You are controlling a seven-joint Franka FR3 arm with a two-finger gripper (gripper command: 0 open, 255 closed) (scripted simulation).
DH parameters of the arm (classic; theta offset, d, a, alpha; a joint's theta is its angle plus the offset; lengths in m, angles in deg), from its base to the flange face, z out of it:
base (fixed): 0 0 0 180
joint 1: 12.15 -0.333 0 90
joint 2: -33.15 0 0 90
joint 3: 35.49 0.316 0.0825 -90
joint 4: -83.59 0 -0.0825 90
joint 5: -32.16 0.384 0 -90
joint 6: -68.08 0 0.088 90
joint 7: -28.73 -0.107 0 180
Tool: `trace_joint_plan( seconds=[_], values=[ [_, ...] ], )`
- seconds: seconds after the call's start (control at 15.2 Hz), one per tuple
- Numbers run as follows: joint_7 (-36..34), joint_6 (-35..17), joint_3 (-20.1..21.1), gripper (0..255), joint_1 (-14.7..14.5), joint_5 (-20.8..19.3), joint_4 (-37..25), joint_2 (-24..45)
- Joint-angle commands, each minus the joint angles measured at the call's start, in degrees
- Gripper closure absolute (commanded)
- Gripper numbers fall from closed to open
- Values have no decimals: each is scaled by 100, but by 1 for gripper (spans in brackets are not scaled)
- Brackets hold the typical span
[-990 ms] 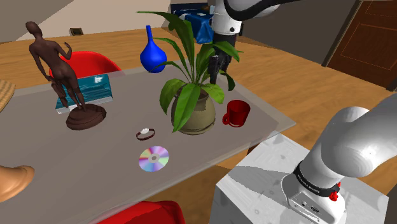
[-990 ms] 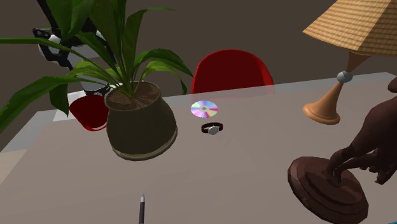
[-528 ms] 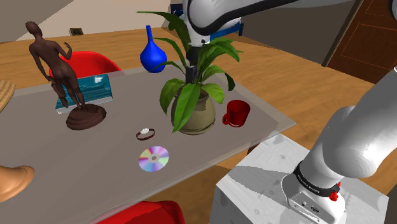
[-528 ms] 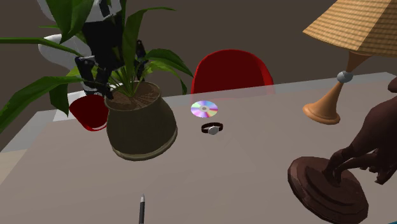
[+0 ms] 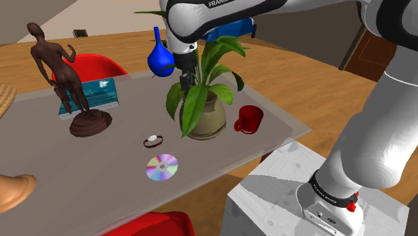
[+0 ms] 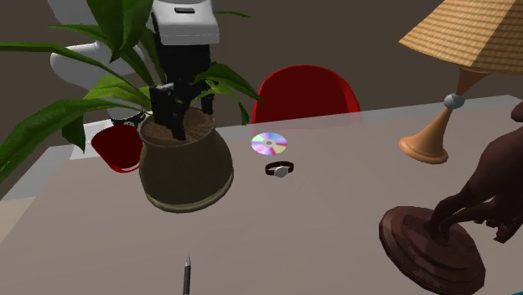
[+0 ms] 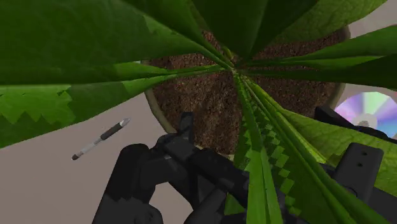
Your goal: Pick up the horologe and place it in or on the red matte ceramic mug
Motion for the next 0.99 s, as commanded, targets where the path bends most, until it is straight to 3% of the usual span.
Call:
trace_joint_plan(
  seconds=[0.0,0.13,0.2,0.92],
  values=[
    [140,-704,151,0,-142,296,-242,820],
    [270,-664,266,0,-232,173,-608,1226],
    [226,51,156,0,-135,-266,-525,367],
    [592,-364,457,0,-508,-233,-1491,2004]
  ],
)
